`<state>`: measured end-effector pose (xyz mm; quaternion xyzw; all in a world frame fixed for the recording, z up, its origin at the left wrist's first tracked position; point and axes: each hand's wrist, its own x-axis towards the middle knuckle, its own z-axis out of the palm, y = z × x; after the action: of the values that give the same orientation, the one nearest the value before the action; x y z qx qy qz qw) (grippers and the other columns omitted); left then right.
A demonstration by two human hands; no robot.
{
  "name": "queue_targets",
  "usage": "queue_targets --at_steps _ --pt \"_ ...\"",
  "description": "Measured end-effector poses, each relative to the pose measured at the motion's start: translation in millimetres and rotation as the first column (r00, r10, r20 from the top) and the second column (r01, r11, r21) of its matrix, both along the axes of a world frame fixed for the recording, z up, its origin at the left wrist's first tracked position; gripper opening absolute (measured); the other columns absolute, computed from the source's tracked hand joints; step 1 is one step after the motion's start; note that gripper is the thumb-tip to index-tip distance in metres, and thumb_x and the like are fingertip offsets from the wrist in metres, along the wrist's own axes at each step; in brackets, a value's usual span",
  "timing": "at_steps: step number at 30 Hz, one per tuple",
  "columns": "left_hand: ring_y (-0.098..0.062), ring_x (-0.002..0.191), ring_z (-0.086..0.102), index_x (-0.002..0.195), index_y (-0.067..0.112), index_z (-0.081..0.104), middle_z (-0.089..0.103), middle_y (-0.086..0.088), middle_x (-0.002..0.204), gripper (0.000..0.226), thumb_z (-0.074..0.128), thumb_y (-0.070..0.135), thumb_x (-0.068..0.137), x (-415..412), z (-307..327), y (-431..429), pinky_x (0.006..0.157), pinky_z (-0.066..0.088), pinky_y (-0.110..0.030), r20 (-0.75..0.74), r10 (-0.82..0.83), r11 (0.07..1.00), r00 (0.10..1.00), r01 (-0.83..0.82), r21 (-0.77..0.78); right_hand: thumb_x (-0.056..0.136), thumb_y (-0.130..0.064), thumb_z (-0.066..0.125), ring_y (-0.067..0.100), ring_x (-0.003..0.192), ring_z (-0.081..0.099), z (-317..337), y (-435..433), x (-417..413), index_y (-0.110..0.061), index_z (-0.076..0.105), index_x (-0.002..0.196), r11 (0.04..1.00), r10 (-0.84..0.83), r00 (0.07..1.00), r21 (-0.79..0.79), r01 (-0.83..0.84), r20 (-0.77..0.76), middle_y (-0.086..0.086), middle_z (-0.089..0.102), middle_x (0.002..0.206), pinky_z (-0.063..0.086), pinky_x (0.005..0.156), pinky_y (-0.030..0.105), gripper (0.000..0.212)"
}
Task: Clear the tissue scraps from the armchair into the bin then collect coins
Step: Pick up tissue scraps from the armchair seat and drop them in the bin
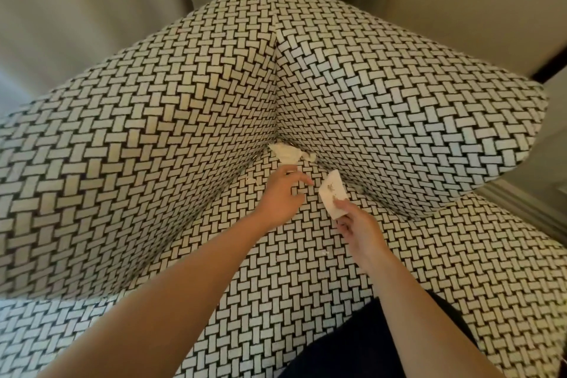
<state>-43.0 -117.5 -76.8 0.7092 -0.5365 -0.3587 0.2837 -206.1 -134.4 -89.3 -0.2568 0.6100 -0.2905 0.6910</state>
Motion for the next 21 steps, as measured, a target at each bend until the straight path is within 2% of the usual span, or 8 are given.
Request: queue_targets --at_steps 2,4,8,11,14,21 --pt "-0.024 0.142 0.01 0.123 0.029 0.056 0.018 -0.005 0.153 0.041 0.055 0.007 0.088 4.4 0.3 -17.2 0.113 0.013 -0.032 0.09 0.024 0.996 0.996 -0.032 0.087 0.085 -0.013 0.064 0.011 0.074 0.05 -1.8 -4.7 -0.3 -0.002 0.063 0.108 0.997 -0.066 0.997 0.051 0.065 0.034 0.007 0.063 0.097 0.043 0.089 0.03 0.026" --pt "-0.026 0.144 0.0 0.132 0.036 0.048 0.004 -0.006 0.157 0.05 0.055 0.013 0.088 7.7 -1.9 -32.3 0.116 0.007 -0.038 0.161 -0.002 0.985 0.987 -0.026 0.172 0.086 -0.01 0.063 0.012 0.082 0.055 -2.0 -6.5 0.4 -0.005 0.064 0.103 0.995 -0.079 0.995 0.067 0.076 0.054 0.008 0.066 0.104 0.044 0.089 0.028 0.018" --pt "-0.029 0.144 -0.009 0.137 0.044 0.04 -0.006 -0.008 0.158 0.051 0.054 0.026 0.091 4.8 -10.1 -55.5 0.118 0.002 -0.043 0.209 -0.082 0.949 0.974 0.013 0.314 0.086 -0.008 0.062 0.015 0.093 0.058 -2.2 -7.5 -0.1 -0.007 0.063 0.1 0.992 -0.108 0.988 0.074 0.1 0.106 0.011 0.065 0.11 0.046 0.079 0.023 0.014" --pt "-0.032 0.143 -0.015 0.139 0.046 0.035 -0.011 -0.009 0.157 0.049 0.049 0.035 0.093 -2.2 -17.4 -66.8 0.116 -0.005 -0.045 0.28 -0.169 0.914 0.945 0.044 0.402 0.088 -0.007 0.06 0.019 0.1 0.059 -5.4 -10.1 -2.4 -0.007 0.064 0.094 0.989 -0.132 0.978 0.094 0.118 0.164 0.013 0.063 0.115 0.047 0.08 0.023 0.007" --pt "-0.032 0.142 -0.019 0.143 0.043 0.027 -0.014 -0.01 0.157 0.053 0.046 0.038 0.094 -3.6 -20.8 -74.1 0.114 -0.009 -0.047 0.35 -0.247 0.897 0.904 0.076 0.436 0.089 -0.006 0.059 0.022 0.106 0.058 -7.7 -11.6 -3.5 -0.005 0.065 0.09 0.986 -0.144 0.969 0.11 0.124 0.2 0.014 0.062 0.118 0.047 0.088 0.025 0.006" --pt "-0.028 0.143 -0.017 0.149 0.033 0.015 -0.004 -0.005 0.159 0.06 0.039 0.042 0.095 -7.7 -27.5 -85.5 0.111 -0.011 -0.055 0.423 -0.351 0.874 0.835 0.13 0.468 0.088 -0.006 0.059 0.023 0.108 0.058 -12.1 -11.1 -2.5 -0.003 0.065 0.1 0.989 -0.136 0.972 0.081 0.123 0.192 0.015 0.062 0.117 0.046 0.093 0.028 0.013"
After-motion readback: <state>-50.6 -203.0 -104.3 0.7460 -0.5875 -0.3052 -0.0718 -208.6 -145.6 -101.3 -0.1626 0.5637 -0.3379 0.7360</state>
